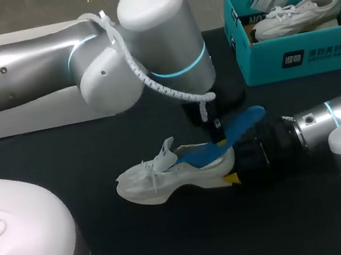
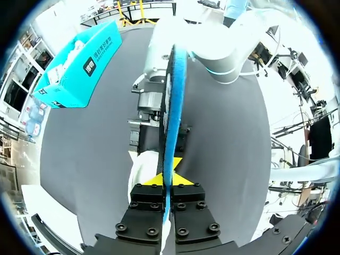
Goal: Take the shoe out of the shoebox, open the shoe tongue, remove and reinsert the insole, then place the shoe into the shoebox
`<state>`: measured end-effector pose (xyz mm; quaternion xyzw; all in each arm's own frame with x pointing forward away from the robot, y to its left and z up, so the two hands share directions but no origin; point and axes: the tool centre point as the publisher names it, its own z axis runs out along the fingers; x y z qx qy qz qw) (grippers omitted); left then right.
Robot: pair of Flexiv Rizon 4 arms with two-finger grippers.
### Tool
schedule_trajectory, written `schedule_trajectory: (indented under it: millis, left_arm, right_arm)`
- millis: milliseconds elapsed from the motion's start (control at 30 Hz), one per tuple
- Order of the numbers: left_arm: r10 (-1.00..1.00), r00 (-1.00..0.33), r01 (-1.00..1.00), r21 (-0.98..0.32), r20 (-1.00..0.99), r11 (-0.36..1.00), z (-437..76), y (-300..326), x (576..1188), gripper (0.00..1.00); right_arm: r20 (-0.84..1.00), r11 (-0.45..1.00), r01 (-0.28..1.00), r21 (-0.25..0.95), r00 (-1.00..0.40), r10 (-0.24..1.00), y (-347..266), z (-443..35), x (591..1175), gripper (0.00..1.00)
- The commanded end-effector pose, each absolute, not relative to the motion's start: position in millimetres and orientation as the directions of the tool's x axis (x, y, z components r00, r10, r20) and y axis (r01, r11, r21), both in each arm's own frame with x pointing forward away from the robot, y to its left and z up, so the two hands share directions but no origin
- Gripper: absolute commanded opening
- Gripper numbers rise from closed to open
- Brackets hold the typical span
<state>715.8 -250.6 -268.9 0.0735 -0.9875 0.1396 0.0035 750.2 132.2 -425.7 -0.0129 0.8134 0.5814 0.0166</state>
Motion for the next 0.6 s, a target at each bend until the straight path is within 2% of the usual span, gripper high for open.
schedule_trajectory:
  millis: [33,233,600]
  left_arm:
    - [-0.152,-0.983,-0.176,-0.307,0.102,0.935,-235,-240,733,0.0]
    - [-0.165,-0.961,-0.24,-0.37,0.223,0.898,-193,-241,760,0.0]
    - [-0.115,-0.938,-0.268,-0.478,0.326,0.836,-126,-228,776,0.0]
  right_arm:
    - [-0.041,0.327,-0.039,0.944,-0.999,0.0,135,-430,748,0.0]
    - [-0.041,0.327,-0.039,0.944,-0.999,0.0,135,-430,748,0.0]
    - [-0.041,0.327,-0.039,0.944,-0.999,0.0,135,-430,748,0.0]
